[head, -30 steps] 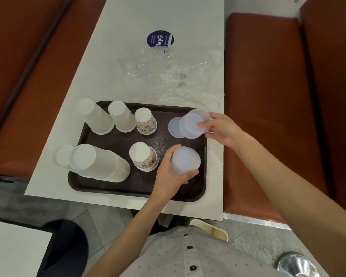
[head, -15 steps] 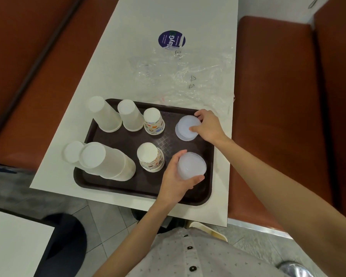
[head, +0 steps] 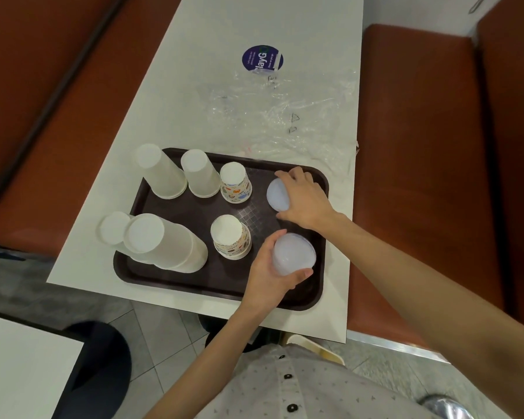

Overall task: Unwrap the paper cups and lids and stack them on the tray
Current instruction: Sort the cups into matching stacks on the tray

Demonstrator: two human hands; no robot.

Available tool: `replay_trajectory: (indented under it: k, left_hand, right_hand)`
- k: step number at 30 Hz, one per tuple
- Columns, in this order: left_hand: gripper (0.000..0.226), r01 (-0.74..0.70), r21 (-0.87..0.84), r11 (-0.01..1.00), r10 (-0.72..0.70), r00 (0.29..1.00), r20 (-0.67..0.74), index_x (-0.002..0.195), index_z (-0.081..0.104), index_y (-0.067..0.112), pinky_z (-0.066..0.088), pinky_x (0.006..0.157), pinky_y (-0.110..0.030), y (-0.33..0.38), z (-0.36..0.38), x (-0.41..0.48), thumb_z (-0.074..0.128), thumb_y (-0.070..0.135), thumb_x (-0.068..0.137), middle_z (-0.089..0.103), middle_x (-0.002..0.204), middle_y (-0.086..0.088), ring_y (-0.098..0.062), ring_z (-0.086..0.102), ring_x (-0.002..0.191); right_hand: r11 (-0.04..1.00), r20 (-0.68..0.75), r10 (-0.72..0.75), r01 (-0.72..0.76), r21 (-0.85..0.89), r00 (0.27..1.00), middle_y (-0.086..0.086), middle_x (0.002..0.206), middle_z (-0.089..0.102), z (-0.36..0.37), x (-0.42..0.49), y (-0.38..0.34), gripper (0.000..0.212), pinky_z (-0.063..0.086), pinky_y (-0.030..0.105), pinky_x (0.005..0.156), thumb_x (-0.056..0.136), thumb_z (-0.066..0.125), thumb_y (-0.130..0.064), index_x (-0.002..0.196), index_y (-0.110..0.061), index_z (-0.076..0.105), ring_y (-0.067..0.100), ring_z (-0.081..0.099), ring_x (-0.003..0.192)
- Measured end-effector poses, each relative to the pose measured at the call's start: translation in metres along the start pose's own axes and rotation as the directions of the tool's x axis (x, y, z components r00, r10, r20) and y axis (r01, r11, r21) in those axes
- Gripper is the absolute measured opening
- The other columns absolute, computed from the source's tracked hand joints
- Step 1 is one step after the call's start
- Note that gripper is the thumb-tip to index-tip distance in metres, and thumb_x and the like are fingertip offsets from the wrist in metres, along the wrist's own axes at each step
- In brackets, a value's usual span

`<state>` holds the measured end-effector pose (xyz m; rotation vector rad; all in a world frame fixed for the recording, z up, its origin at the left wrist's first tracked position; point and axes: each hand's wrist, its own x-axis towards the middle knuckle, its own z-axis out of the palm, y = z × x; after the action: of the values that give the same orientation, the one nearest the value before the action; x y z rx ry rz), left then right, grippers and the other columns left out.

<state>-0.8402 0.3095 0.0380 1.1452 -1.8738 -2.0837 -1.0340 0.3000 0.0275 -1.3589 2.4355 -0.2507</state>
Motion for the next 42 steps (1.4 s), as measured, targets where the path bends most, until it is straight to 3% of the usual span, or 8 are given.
replay_trajectory:
  k: [4,10,13,17,22,30,38,42]
  left_hand:
    - [0.081,-0.006,0.018,1.000,0.006,1.000,-0.015,0.140,0.042,0.031,0.056,0.092,-0.050,0.000,-0.002,0.000,0.087,0.018,0.074,0.049,0.129,0.012,-0.021,0.050,0.124]
    - [0.080,-0.035,-0.031,0.999,0.035,0.999,0.004,0.139,0.044,0.032,0.063,0.072,-0.038,0.006,-0.003,0.005,0.087,0.018,0.073,0.049,0.125,0.015,-0.020,0.052,0.119]
    - [0.080,-0.019,-0.044,0.999,0.020,1.000,0.009,0.135,0.044,0.040,0.063,0.071,-0.042,0.008,-0.003,0.007,0.085,0.031,0.067,0.050,0.126,0.013,-0.021,0.055,0.116]
    - [0.081,-0.006,-0.084,0.996,0.006,1.000,-0.001,0.130,0.047,0.047,0.063,0.068,-0.039,0.011,-0.002,0.008,0.085,0.040,0.059,0.054,0.122,0.017,-0.018,0.058,0.113]
    - [0.084,0.010,-0.083,0.996,-0.007,1.000,0.028,0.134,0.046,0.037,0.062,0.068,-0.039,0.016,0.002,0.007,0.084,0.018,0.062,0.059,0.118,0.014,-0.015,0.063,0.108]
    - [0.082,-0.031,0.044,0.999,0.029,0.999,0.044,0.136,0.049,0.028,0.057,0.089,-0.051,0.015,0.007,-0.001,0.084,0.025,0.061,0.057,0.126,0.008,-0.015,0.058,0.117]
    - [0.081,-0.038,0.095,0.995,0.037,0.999,0.014,0.138,0.048,0.028,0.055,0.095,-0.051,0.016,0.006,-0.003,0.086,0.022,0.067,0.056,0.130,0.008,-0.016,0.056,0.120]
    - [0.082,-0.040,0.099,0.994,0.041,0.999,-0.010,0.137,0.049,0.027,0.053,0.098,-0.046,0.014,0.009,-0.003,0.090,0.023,0.067,0.059,0.130,0.005,-0.016,0.057,0.121]
  right_hand:
    - [1.000,-0.003,-0.019,0.019,-0.010,1.000,0.012,0.136,0.041,0.003,0.003,0.000,0.083,0.045,0.044,0.092,0.075,0.078,-0.028,0.147,-0.019,0.037,0.032,0.043,0.119]
    - [0.998,0.011,-0.046,0.045,0.044,0.999,0.011,0.139,0.039,-0.003,0.000,0.004,0.090,0.043,0.046,0.098,0.074,0.080,-0.032,0.150,-0.019,0.034,0.032,0.041,0.123]
    - [0.973,-0.045,-0.012,0.022,0.228,0.999,0.010,0.139,0.042,-0.018,-0.013,0.003,0.082,0.042,0.043,0.103,0.078,0.079,-0.029,0.148,-0.018,0.038,0.029,0.042,0.126]
    - [0.870,-0.043,0.028,-0.004,0.493,0.999,0.001,0.115,0.059,-0.043,-0.051,0.002,0.053,0.053,0.033,0.086,0.081,0.077,-0.038,0.127,-0.019,0.059,0.016,0.061,0.097]
    - [0.917,0.220,-0.028,-0.062,0.393,0.975,-0.012,0.119,0.049,-0.043,-0.106,-0.004,0.079,0.048,0.027,0.085,0.068,0.074,-0.063,0.136,-0.031,0.048,0.009,0.054,0.104]
    - [0.888,0.150,0.011,-0.079,0.454,0.989,-0.011,0.123,0.048,-0.031,-0.126,0.003,0.069,0.038,0.011,0.081,0.075,0.079,-0.047,0.135,-0.029,0.050,0.006,0.050,0.107]
    - [0.901,0.134,0.003,-0.061,0.430,0.991,-0.011,0.125,0.052,-0.033,-0.128,0.003,0.066,0.035,0.009,0.082,0.078,0.075,-0.048,0.136,-0.030,0.051,0.006,0.051,0.110]
    - [0.914,0.106,0.023,-0.064,0.401,0.994,-0.009,0.126,0.054,-0.034,-0.126,0.003,0.066,0.041,0.020,0.086,0.077,0.074,-0.046,0.135,-0.029,0.050,0.010,0.051,0.111]
